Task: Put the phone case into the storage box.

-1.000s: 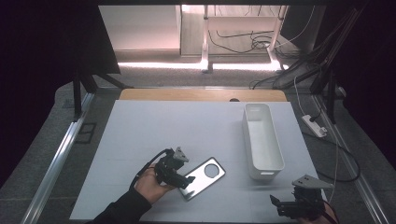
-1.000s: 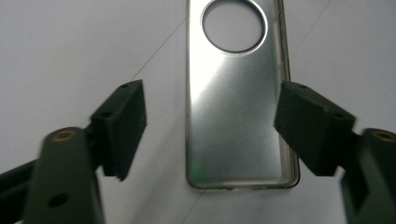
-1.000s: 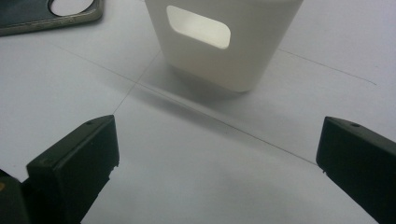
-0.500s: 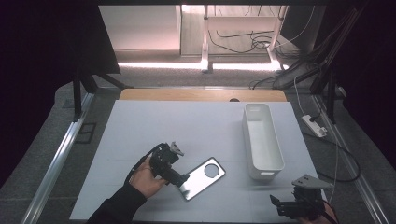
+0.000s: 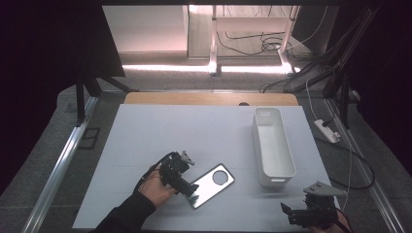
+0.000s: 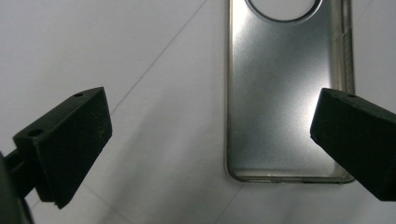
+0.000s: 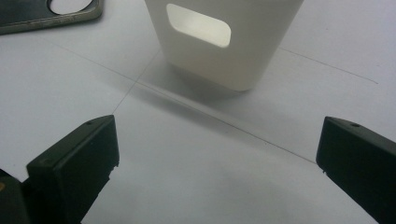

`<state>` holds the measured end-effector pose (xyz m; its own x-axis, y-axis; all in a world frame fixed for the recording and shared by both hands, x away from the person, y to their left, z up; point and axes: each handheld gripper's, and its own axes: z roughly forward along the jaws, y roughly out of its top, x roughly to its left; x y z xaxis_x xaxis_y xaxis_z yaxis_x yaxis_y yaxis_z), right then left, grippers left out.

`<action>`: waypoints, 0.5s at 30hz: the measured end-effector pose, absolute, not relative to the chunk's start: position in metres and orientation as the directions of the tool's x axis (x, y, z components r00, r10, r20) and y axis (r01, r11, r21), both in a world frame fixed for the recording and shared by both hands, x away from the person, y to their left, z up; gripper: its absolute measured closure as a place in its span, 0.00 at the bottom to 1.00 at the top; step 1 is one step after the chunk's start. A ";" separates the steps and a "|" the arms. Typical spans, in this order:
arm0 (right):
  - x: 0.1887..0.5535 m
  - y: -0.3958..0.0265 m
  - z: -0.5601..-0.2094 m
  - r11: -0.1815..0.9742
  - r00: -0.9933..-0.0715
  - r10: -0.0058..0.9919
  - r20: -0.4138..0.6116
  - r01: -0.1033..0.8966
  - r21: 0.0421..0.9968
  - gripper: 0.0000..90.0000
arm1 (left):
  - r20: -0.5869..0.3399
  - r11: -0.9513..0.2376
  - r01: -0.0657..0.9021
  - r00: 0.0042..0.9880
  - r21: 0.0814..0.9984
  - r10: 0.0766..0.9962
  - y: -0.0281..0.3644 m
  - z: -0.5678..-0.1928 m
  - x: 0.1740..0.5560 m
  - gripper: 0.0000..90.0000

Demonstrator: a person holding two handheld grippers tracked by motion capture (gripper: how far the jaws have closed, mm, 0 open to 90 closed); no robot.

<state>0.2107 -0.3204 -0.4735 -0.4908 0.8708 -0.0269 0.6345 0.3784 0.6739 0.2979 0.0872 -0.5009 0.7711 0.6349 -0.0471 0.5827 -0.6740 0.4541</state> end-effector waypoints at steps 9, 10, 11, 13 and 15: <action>0.210 -0.321 -0.473 0.378 -0.491 0.871 -0.027 0.633 0.675 0.00 | -0.042 -0.694 0.587 0.775 0.416 0.630 0.080 -0.519 0.300 0.00; 0.210 -0.321 -0.473 0.378 -0.491 0.871 -0.027 0.633 0.675 0.00 | -0.042 -0.695 0.593 0.772 0.407 0.634 0.079 -0.521 0.300 0.00; 0.210 -0.321 -0.473 0.378 -0.491 0.871 -0.026 0.633 0.675 0.00 | -0.044 -0.701 0.593 0.775 0.397 0.630 0.079 -0.523 0.300 0.00; 0.210 -0.321 -0.473 0.378 -0.491 0.871 -0.027 0.633 0.675 0.00 | -0.062 -0.699 0.596 0.777 0.395 0.627 0.079 -0.525 0.301 0.00; 0.210 -0.321 -0.473 0.378 -0.491 0.871 -0.026 0.633 0.676 0.00 | -0.061 -0.700 0.595 0.777 0.394 0.626 0.079 -0.524 0.301 0.00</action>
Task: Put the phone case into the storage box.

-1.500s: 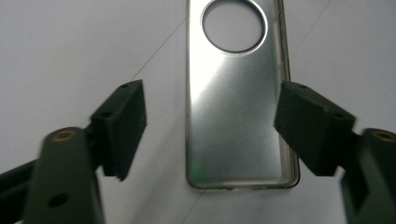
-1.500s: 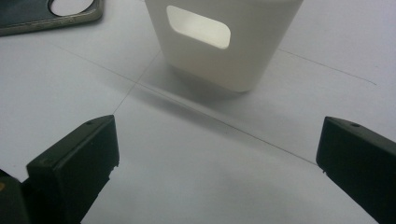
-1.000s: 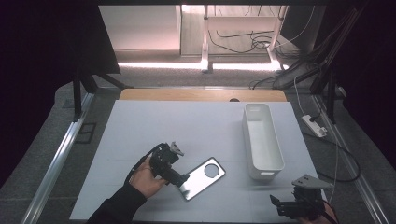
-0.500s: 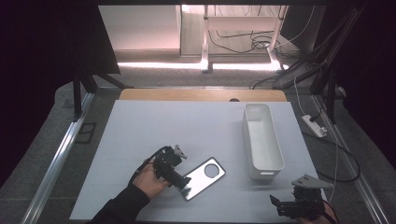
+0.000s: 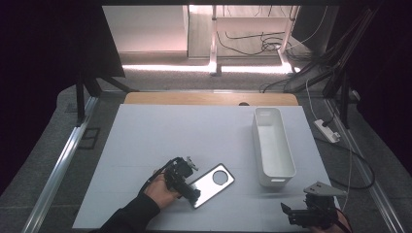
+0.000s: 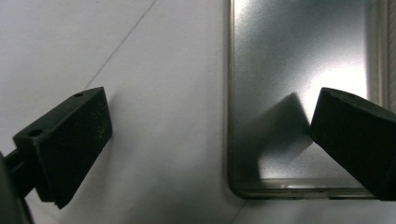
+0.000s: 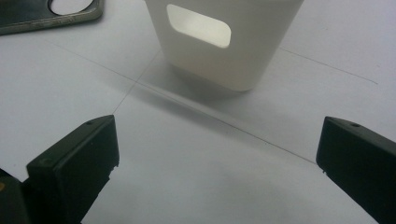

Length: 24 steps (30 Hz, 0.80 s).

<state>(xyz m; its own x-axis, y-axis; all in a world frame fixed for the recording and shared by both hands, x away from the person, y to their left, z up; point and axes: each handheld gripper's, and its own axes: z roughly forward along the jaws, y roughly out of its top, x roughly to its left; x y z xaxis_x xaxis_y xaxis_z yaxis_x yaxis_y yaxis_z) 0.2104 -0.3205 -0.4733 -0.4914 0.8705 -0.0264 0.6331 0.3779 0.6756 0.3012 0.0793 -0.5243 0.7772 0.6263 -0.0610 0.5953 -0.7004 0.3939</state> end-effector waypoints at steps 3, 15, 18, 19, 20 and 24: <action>0.210 -0.321 -0.473 0.377 -0.491 0.871 -0.026 0.633 0.675 0.00 | -0.061 -0.701 0.592 0.779 0.396 0.624 0.080 -0.524 0.301 0.01; 0.210 -0.320 -0.473 0.379 -0.492 0.870 -0.028 0.633 0.675 0.00 | -0.124 -0.675 0.593 0.784 0.439 0.608 0.087 -0.514 0.299 0.72; 0.211 -0.320 -0.473 0.379 -0.492 0.870 -0.027 0.634 0.674 0.00 | -0.160 -0.662 0.600 0.783 0.450 0.601 0.089 -0.515 0.300 0.82; 0.211 -0.320 -0.473 0.380 -0.492 0.870 -0.027 0.634 0.674 0.00 | -0.171 -0.658 0.603 0.782 0.452 0.600 0.089 -0.516 0.301 0.90; 0.210 -0.320 -0.473 0.380 -0.492 0.870 -0.028 0.634 0.674 0.00 | -0.171 -0.656 0.605 0.780 0.451 0.602 0.089 -0.516 0.301 0.91; 0.211 -0.320 -0.473 0.381 -0.493 0.870 -0.029 0.634 0.673 0.00 | -0.178 -0.642 0.625 0.764 0.445 0.620 0.090 -0.515 0.302 0.96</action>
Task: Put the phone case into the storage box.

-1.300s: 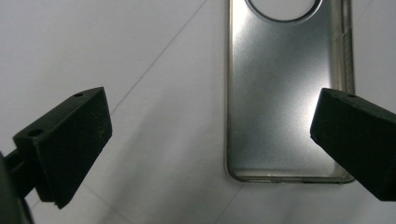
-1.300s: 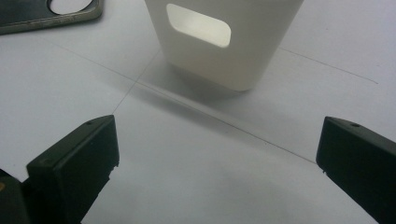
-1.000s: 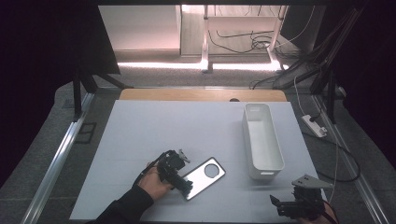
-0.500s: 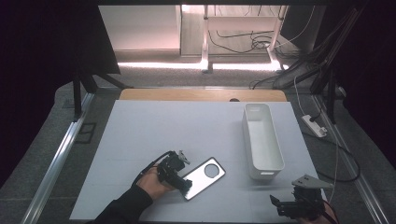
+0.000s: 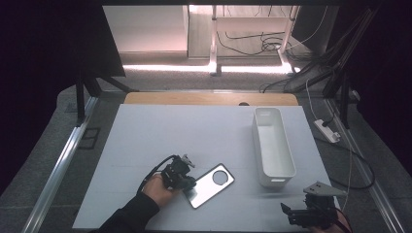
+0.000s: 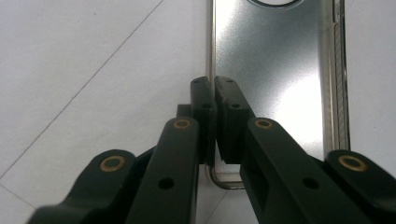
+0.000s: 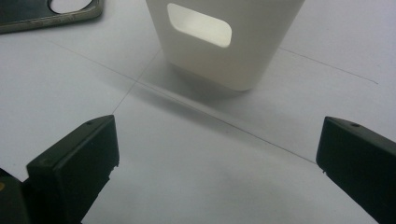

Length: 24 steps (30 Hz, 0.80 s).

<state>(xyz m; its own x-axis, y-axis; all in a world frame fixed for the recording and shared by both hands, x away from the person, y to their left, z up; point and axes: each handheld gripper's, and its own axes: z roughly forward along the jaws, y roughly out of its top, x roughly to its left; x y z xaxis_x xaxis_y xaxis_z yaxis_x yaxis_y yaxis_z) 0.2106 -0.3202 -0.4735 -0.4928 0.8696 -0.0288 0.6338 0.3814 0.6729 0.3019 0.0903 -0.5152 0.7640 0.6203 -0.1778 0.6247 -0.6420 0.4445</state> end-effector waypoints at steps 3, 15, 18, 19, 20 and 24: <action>0.211 -0.320 -0.474 0.383 -0.494 0.869 -0.030 0.633 0.673 0.00 | -0.166 -0.645 0.619 0.766 0.447 0.620 0.090 -0.515 0.301 0.97; 0.210 -0.320 -0.473 0.380 -0.493 0.870 -0.027 0.633 0.675 0.00 | -0.212 -0.611 0.623 0.764 0.489 0.609 0.097 -0.516 0.300 0.99; 0.210 -0.320 -0.473 0.379 -0.493 0.870 -0.027 0.632 0.675 0.00 | -0.200 -0.600 0.616 0.764 0.510 0.614 0.099 -0.514 0.299 0.99; 0.210 -0.320 -0.473 0.379 -0.493 0.870 -0.026 0.632 0.676 0.00 | -0.201 -0.581 0.611 0.762 0.538 0.615 0.102 -0.511 0.298 0.99; 0.210 -0.320 -0.473 0.379 -0.493 0.870 -0.026 0.632 0.676 0.00 | -0.203 -0.569 0.608 0.761 0.553 0.616 0.104 -0.509 0.297 0.99; 0.210 -0.321 -0.473 0.379 -0.493 0.870 -0.026 0.633 0.675 0.00 | -0.188 -0.536 0.591 0.758 0.603 0.624 0.110 -0.502 0.294 0.99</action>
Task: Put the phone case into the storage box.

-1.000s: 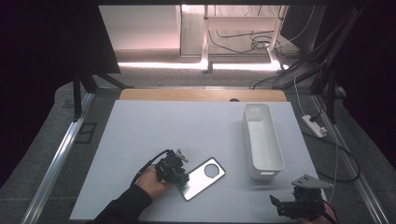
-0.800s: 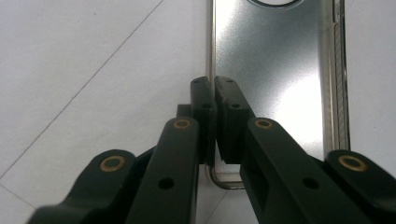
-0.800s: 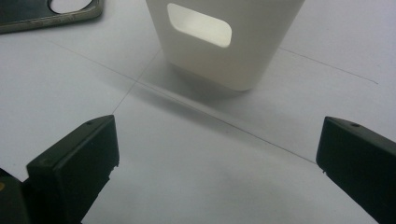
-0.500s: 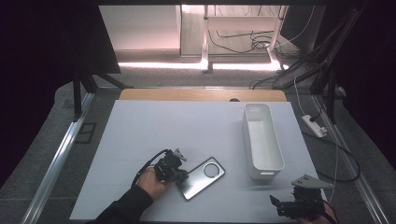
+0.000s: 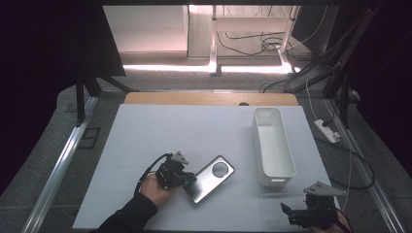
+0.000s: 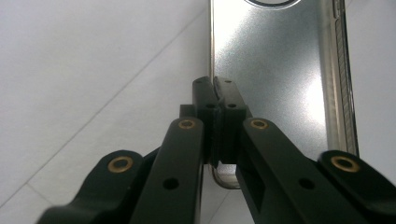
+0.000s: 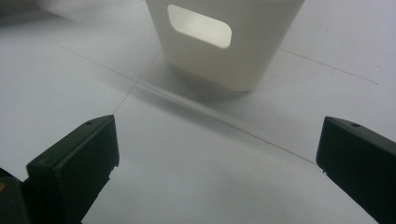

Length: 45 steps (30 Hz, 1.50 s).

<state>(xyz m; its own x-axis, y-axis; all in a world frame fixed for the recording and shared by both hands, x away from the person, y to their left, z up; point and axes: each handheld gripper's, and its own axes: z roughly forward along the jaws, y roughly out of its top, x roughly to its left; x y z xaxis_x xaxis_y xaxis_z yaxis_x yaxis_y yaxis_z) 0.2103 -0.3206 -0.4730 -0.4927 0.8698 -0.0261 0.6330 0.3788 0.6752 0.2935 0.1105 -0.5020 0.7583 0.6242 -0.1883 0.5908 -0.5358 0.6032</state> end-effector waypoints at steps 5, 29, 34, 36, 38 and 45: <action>0.210 -0.321 -0.473 0.378 -0.492 0.870 -0.026 0.633 0.676 0.00 | -0.176 -0.490 0.566 0.754 0.662 0.633 0.120 -0.493 0.288 0.99; 0.209 -0.321 -0.471 0.380 -0.521 0.854 -0.009 0.611 0.694 0.00 | -0.144 -0.284 0.440 0.718 0.852 0.681 0.147 -0.469 0.263 0.99; 0.208 -0.321 -0.466 0.357 -0.556 0.830 0.038 0.582 0.731 0.00 | -0.138 -0.292 0.440 0.719 0.849 0.681 0.146 -0.470 0.263 0.99; 0.209 -0.321 -0.464 0.347 -0.564 0.824 0.053 0.576 0.740 0.00 | -0.139 -0.294 0.442 0.719 0.847 0.681 0.145 -0.470 0.263 0.99; 0.212 -0.322 -0.459 0.319 -0.575 0.813 0.092 0.572 0.756 0.00 | -0.132 -0.299 0.440 0.719 0.847 0.682 0.144 -0.470 0.263 0.99; 0.222 -0.319 -0.448 0.253 -0.610 0.764 0.209 0.581 0.774 0.00 | -0.132 -0.298 0.442 0.716 0.846 0.685 0.145 -0.470 0.262 0.99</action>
